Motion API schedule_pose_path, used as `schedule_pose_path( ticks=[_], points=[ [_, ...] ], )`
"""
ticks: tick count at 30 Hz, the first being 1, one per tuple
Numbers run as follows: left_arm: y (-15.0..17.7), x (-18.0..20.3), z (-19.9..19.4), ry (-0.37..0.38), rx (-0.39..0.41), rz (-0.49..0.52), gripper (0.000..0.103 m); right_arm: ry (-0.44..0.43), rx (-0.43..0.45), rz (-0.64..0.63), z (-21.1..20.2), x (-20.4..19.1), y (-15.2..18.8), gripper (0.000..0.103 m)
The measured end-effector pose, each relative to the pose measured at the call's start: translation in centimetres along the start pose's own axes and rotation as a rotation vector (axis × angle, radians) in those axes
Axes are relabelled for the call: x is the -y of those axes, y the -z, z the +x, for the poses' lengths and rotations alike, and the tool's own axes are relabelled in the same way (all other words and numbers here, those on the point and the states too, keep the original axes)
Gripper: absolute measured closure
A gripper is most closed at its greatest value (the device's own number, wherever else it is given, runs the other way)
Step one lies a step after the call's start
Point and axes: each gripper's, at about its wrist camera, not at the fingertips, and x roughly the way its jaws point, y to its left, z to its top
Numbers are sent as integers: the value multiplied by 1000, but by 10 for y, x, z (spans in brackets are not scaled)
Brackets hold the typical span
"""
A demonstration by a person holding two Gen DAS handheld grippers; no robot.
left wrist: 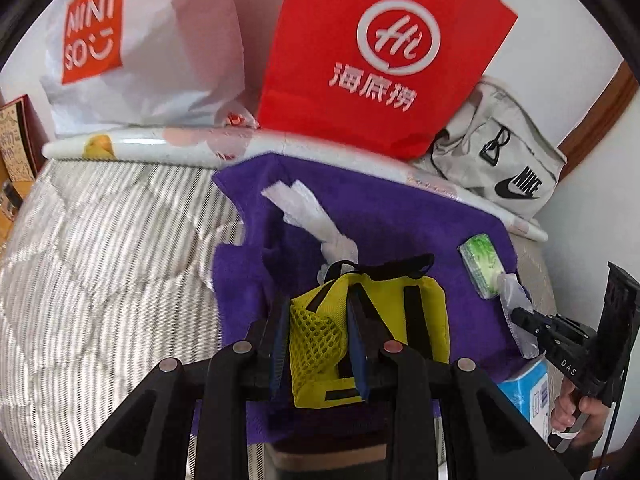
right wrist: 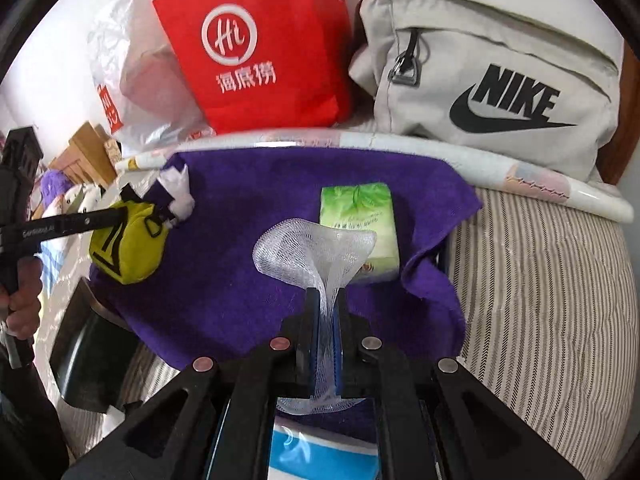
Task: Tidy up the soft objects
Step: 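Lower both items onto the purple towel and open both tools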
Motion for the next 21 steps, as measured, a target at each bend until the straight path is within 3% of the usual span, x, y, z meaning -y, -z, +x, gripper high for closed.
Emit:
schedule_pose_path(
  ticks=[14,21],
  points=[
    [-2,7,28,-40,-82,40,75,29,-68,-40,17,0,-3,92],
    [-1,12,27,-71,-90,73,74,32,-51,-33,13,1,-4,64]
  ],
)
